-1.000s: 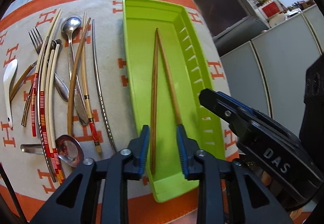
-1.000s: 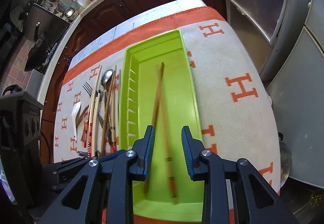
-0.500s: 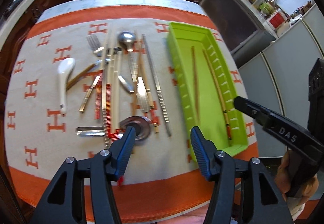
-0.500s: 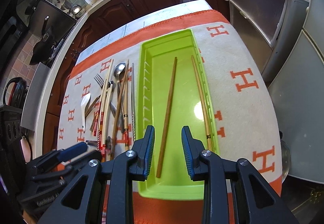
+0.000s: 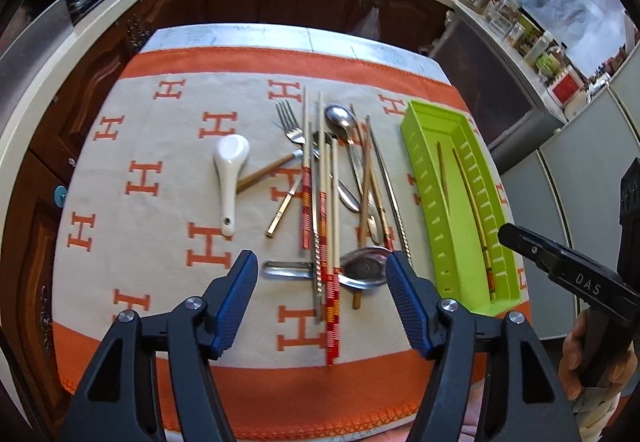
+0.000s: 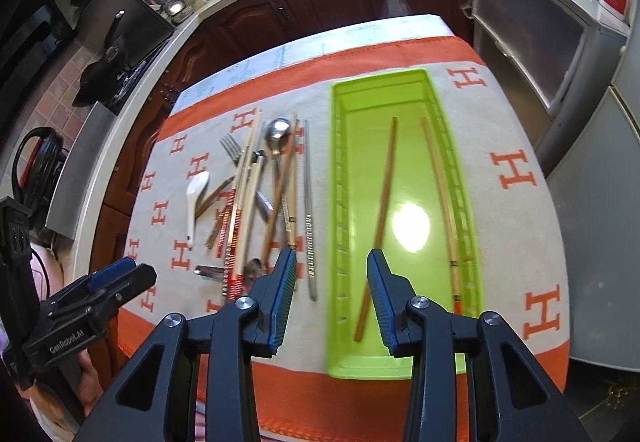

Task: Organize utensils
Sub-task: 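Move both open tools back over the utensil pile, then grasp a red-striped chopstick with the left tool while the right tool grasps a dark wooden chopstick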

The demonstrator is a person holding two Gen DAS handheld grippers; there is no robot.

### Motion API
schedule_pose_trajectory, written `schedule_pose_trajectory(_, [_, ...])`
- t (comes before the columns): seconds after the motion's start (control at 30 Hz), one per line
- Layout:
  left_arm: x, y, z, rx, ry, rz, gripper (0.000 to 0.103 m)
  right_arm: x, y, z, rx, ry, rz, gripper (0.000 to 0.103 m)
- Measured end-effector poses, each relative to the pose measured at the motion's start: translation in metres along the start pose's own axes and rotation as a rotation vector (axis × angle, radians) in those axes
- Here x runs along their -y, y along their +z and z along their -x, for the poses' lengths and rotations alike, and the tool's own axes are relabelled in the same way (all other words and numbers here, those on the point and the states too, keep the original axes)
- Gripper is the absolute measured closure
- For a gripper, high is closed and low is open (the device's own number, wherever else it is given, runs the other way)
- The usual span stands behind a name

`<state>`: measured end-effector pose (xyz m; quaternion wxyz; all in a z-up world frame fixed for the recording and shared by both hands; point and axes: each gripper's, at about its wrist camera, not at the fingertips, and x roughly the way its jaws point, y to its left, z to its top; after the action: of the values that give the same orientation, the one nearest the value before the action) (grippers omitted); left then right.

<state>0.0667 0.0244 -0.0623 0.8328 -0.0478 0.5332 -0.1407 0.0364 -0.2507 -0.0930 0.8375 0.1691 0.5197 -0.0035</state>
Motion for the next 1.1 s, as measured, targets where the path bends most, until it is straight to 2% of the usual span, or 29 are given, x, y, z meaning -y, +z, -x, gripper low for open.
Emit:
schedule_pose_trajectory(0.13, [-0.013,0.007,0.002,0.006,0.015,0.006,0.038,-0.023,0.006,-0.006,-0.019,0.020,0.028,0.066])
schedule_pose_trajectory(0.27, [-0.028,0.020,-0.009,-0.031,-0.002,0.045,0.038,-0.042,0.020,-0.019,-0.041,0.048,0.032,0.066])
schedule_pose_trajectory(0.43, [-0.033,0.041,-0.032,-0.075,0.009,0.032,0.038,-0.059,0.043,-0.049,-0.099,0.062,0.034,0.066])
schedule_pose_trajectory(0.6, [-0.037,0.067,-0.068,-0.146,-0.002,0.028,0.053,-0.068,0.070,-0.085,-0.140,0.084,0.020,0.067])
schedule_pose_trajectory(0.67, [-0.039,0.076,-0.084,-0.172,-0.003,0.036,0.062,-0.070,0.081,-0.102,-0.163,0.091,0.003,0.069])
schedule_pose_trajectory(0.73, [-0.040,0.082,-0.098,-0.199,-0.014,0.042,0.068,-0.072,0.090,-0.120,-0.190,0.092,-0.010,0.076])
schedule_pose_trajectory(0.87, [-0.037,0.087,-0.119,-0.236,-0.022,0.030,0.081,-0.075,0.098,-0.151,-0.234,0.076,-0.020,0.082])
schedule_pose_trajectory(1.1, [-0.035,0.090,-0.137,-0.261,-0.031,0.027,0.084,-0.073,0.105,-0.193,-0.275,0.045,-0.037,0.089])
